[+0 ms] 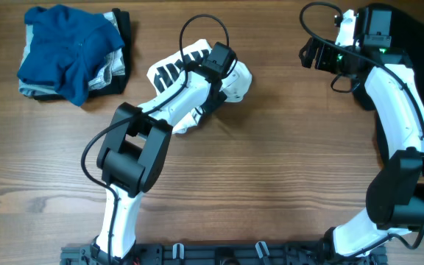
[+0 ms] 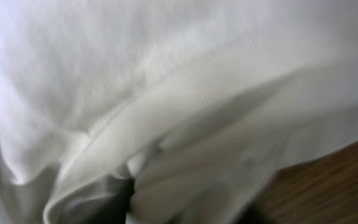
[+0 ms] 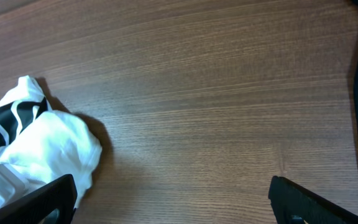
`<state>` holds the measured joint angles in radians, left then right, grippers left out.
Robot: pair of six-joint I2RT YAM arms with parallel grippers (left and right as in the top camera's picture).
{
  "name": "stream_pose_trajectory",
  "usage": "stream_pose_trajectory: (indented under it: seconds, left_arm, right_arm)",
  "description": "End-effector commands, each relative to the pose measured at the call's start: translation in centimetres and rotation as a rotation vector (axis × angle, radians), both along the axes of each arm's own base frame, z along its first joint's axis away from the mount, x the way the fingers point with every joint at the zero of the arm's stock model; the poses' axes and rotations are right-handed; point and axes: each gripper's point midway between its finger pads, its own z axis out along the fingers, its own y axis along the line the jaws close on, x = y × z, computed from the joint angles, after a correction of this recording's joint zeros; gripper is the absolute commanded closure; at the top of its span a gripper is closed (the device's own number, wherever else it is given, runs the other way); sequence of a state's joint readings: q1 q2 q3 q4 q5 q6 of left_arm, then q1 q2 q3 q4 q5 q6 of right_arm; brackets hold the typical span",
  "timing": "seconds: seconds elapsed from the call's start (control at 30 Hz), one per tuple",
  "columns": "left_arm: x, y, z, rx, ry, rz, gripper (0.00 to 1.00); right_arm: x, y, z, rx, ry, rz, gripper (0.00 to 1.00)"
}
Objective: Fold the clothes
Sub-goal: 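Carry the bundle with the left gripper to the clothes stack at top left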
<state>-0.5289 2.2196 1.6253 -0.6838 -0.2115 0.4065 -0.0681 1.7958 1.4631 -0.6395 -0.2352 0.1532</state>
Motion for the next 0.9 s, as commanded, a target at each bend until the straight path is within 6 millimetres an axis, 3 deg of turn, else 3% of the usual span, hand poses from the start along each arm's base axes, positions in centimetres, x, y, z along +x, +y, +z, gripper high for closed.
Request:
stream_pose_trajectory:
  seconds: [0.0,0.07,0.1,0.2,0.3,0.43,0.5,0.6,0.63,0.87]
  left_arm:
    - [-0.7,1.9,-3.1,0.07,0.055,0.019,0.96]
    - [-0.2,2.2,-2.2,0.08,0.021,0.049,0.96]
    - [1.0,3.0,-0.6,0.107,-0.051,0.128,0.96]
    - [3.2,3.8,4.9,0.121,-0.196,0.199,0.96]
    - [5.1,4.1,12.5,0.036,-0.34,0.24,0.96]
    - [6.8,7.0,19.8,-0.043,-0.478,0.319,0.96]
    - [7.5,10.0,22.7,-0.058,-0.537,0.372,0.96]
    - [8.1,14.2,24.7,-0.048,-0.58,0.438,0.96]
    - [8.5,17.6,25.6,-0.019,-0.603,0.499,0.96]
    - [9.3,29.6,30.6,0.104,-0.774,0.726,0.96]
  right_arm:
    - [0.2,0.2,0.5,0.01,-0.012,0.0,0.0]
    - [0.2,0.2,0.5,0.011,-0.012,0.0,0.0]
    - [0.2,0.2,0.5,0.011,-0.012,0.0,0.0]
    - [0.2,0.2,0.5,0.025,-0.007,-0.021,0.0]
    - [0.2,0.2,0.5,0.026,-0.007,-0.02,0.01]
    - [0.2,0.2,0.5,0.026,-0.004,-0.02,0.0]
    - [0.2,0.3,0.5,0.029,-0.005,-0.018,0.0]
    - [0.2,0.3,0.5,0.029,-0.005,-0.018,0.0]
    - [0.2,0.3,0.5,0.029,-0.005,-0.018,0.0]
    - [0.2,0.5,0.6,0.041,-0.008,-0.01,0.0]
